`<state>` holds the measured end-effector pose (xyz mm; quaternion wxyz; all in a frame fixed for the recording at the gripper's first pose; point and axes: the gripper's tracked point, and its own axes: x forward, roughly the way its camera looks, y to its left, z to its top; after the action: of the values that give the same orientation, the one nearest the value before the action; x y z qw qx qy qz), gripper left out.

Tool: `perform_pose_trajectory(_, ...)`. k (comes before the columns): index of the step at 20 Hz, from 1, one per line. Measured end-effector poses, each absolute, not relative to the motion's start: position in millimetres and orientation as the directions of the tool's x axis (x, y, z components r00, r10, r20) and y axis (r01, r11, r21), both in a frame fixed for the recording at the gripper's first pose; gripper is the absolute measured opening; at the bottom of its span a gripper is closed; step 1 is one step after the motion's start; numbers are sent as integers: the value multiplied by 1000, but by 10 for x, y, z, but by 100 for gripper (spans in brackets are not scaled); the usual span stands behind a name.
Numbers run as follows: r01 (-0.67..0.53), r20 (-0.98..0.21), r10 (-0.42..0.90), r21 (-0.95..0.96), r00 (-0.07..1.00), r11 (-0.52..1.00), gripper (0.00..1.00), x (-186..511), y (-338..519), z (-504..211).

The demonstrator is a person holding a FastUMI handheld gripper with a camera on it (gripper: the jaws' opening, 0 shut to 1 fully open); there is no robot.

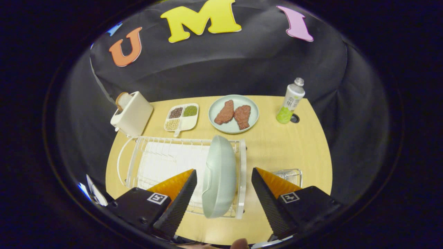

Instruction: Take the plate from the dish rack, then take the spoon from the basket and place it into the plate.

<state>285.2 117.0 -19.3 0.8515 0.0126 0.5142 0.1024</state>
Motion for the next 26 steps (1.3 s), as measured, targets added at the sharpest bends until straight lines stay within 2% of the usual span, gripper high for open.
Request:
perform_pose_trajectory(4,-97,-899,155,126,410,987,97,2940,1192,-403)
perform_pose_trajectory(5,-85,-902,139,114,408,990,89,2955,1178,-430)
perform_pose_trajectory(8,-47,-914,91,79,395,996,72,2949,1156,-457)
perform_pose_trajectory(11,-29,-917,50,42,396,999,47,2956,1148,-441)
perform_pose_trajectory(14,12,-912,-16,-13,410,1000,40,2958,1135,-403)
perform_pose_trajectory(15,22,-912,-38,-32,409,999,34,2941,1144,-388)
perform_pose_trajectory(23,66,-857,-190,-180,480,981,32,2930,1155,-47)
perform_pose_trajectory(26,70,-843,-163,-148,512,986,31,2899,1185,136)
